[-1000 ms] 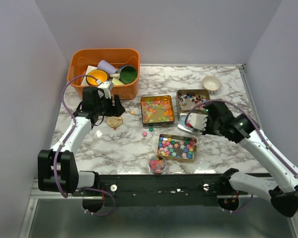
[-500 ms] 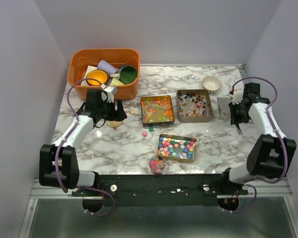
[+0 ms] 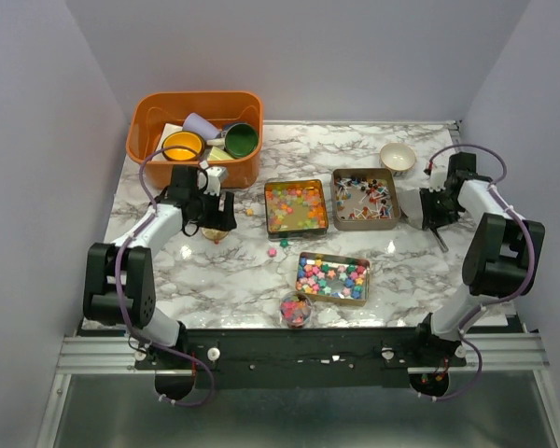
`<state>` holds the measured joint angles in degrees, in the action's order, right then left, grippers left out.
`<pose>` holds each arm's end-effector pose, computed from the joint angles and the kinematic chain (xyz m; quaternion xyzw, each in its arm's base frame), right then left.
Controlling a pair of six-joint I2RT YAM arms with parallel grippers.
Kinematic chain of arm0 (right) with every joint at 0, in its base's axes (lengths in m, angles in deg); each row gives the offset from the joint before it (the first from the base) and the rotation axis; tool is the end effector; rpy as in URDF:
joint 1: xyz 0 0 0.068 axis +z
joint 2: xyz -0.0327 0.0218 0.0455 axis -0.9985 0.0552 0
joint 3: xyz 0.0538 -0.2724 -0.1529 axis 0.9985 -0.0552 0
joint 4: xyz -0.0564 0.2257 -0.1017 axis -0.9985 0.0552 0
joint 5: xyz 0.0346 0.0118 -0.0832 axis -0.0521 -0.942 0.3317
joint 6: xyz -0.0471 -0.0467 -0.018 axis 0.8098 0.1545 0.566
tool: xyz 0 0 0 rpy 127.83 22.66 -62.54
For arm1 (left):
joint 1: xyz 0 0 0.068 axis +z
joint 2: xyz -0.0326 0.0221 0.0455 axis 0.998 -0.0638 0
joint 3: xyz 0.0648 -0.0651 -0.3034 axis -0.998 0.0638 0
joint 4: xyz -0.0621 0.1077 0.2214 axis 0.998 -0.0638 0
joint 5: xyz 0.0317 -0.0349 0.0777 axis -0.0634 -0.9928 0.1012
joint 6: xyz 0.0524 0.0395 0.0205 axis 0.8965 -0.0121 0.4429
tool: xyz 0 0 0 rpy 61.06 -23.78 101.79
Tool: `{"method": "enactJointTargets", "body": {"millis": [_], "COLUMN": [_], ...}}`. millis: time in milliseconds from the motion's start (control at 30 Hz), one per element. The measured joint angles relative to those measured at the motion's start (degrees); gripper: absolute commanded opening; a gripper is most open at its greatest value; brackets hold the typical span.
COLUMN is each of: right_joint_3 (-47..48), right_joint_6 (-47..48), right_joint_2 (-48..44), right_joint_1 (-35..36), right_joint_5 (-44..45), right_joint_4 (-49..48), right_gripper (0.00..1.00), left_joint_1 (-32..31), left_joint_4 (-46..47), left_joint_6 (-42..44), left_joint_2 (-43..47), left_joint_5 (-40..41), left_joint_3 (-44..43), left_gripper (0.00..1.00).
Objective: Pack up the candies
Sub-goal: Place the spatula at the center of the board, then pick up the bottle lid at the center of the board.
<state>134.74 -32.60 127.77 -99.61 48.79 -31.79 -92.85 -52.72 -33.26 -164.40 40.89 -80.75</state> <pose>0.3323 -0.0710 0.2238 -0.0597 0.9832 -0.0101 0.1721 0.3009 -0.0558 0.2448 0.1158 0.9225 -0.2039 0.3067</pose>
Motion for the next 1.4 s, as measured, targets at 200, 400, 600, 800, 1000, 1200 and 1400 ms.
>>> {"method": "enactJointTargets", "body": {"millis": [200,400,600,800,1000,1200,1400], "right_joint_3": [6.80,8.94,6.19,4.81,4.87,4.81,4.24], "right_joint_6": [0.81,0.98,-2.51,-4.44,-3.87,-3.87,-3.91], "right_joint_2": [0.59,-4.52,-14.47,-17.90,-17.97,-18.97,-19.85], "right_joint_1": [0.00,0.00,0.00,0.00,0.00,0.00,0.00], "right_joint_5": [-1.92,-5.97,-12.81,-16.76,-16.81,-16.83,-17.77], "right_joint_4": [1.01,1.84,-0.70,-1.70,-1.46,-1.42,-1.44], "right_gripper": [0.58,0.67,1.00,1.00,1.00,1.00,1.00], "left_joint_1": [0.00,0.07,0.39,0.33,0.26,0.26,0.33], "left_joint_4": [-2.19,-6.38,-11.13,-15.28,-16.81,-16.83,-11.28], "left_joint_6": [4.26,10.84,14.49,15.50,16.63,16.61,14.58], "left_joint_2": [-5.88,-7.58,-11.32,-16.68,-18.56,-18.84,-14.58], "left_joint_5": [1.86,6.08,7.37,8.52,9.16,9.05,9.66], "left_joint_3": [-4.74,-8.90,-12.66,-17.09,-19.71,-19.93,-12.52], "left_gripper": [0.94,0.99,0.99,0.99,0.99,0.99,0.99]}}
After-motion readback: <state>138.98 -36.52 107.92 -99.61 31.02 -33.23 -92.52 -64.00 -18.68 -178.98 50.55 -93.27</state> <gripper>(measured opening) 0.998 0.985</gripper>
